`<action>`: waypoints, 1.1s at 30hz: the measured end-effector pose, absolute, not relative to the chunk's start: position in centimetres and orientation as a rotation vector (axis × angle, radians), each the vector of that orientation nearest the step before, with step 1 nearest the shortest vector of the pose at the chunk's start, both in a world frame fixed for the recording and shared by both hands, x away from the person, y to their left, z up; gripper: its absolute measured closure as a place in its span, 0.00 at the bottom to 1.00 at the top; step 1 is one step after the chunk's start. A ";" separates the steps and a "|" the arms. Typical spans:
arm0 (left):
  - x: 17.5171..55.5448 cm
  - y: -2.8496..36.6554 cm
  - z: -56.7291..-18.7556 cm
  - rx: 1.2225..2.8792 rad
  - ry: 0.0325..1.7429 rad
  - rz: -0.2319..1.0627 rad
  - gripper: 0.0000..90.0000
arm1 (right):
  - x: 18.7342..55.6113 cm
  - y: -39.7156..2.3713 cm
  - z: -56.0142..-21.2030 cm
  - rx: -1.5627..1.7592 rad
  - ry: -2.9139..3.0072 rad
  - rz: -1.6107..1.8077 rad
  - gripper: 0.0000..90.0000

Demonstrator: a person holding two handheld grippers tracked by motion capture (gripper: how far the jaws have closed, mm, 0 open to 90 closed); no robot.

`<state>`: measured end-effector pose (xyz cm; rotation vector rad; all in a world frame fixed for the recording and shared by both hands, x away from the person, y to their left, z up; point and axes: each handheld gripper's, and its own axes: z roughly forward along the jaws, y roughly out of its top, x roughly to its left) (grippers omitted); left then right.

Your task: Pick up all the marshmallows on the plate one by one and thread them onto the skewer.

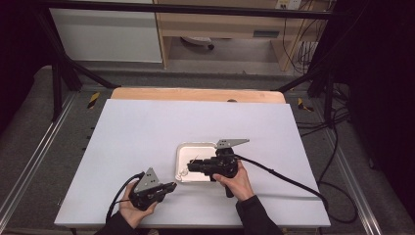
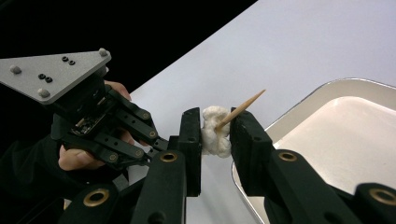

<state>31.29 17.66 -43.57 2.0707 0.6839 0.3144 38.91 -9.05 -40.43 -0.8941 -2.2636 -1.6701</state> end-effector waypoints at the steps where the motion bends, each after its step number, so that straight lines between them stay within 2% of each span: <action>1: 31.3 17.6 -43.6 2.075 0.682 0.315 0.98 | 38.9 -9.0 -40.5 -0.891 -2.265 -1.657 0.83; 6: 31.3 17.6 -43.6 2.075 0.685 0.313 0.98 | 38.8 -9.0 -40.5 -0.891 -2.282 -1.658 0.81; 12: 31.5 17.9 -43.6 2.066 0.708 0.307 0.98 | 38.6 -9.7 -39.5 -0.934 -2.341 -1.719 0.51; 19: 31.6 18.1 -43.5 2.061 0.733 0.312 0.98 | 38.3 -10.8 -39.1 -0.983 -2.551 -1.677 0.23; 25: 31.6 18.2 -43.4 2.061 0.743 0.314 0.98 | 38.3 -12.4 -40.1 -1.046 -2.675 -1.607 0.10; 33: 31.8 18.3 -43.2 2.058 0.761 0.310 0.98 | 38.3 -15.5 -41.5 -1.164 -2.740 -1.518 0.02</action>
